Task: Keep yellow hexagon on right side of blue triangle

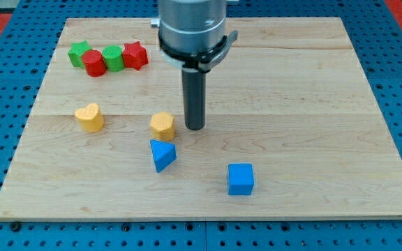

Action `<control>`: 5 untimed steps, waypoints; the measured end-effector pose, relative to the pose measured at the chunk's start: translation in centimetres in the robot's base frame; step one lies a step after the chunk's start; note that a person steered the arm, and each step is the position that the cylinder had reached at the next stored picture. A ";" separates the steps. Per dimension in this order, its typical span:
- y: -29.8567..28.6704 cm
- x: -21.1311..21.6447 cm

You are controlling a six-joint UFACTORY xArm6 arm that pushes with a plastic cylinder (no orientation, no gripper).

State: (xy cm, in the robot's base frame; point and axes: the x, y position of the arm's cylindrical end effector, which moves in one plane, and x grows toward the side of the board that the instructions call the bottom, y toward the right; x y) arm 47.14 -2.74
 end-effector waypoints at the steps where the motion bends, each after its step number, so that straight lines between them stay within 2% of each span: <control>1: -2.0 -3.5; 2: -8.3 -4.2; 3: -3.9 0.7; 5: -2.5 0.8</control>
State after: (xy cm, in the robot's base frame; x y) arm 47.94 -5.27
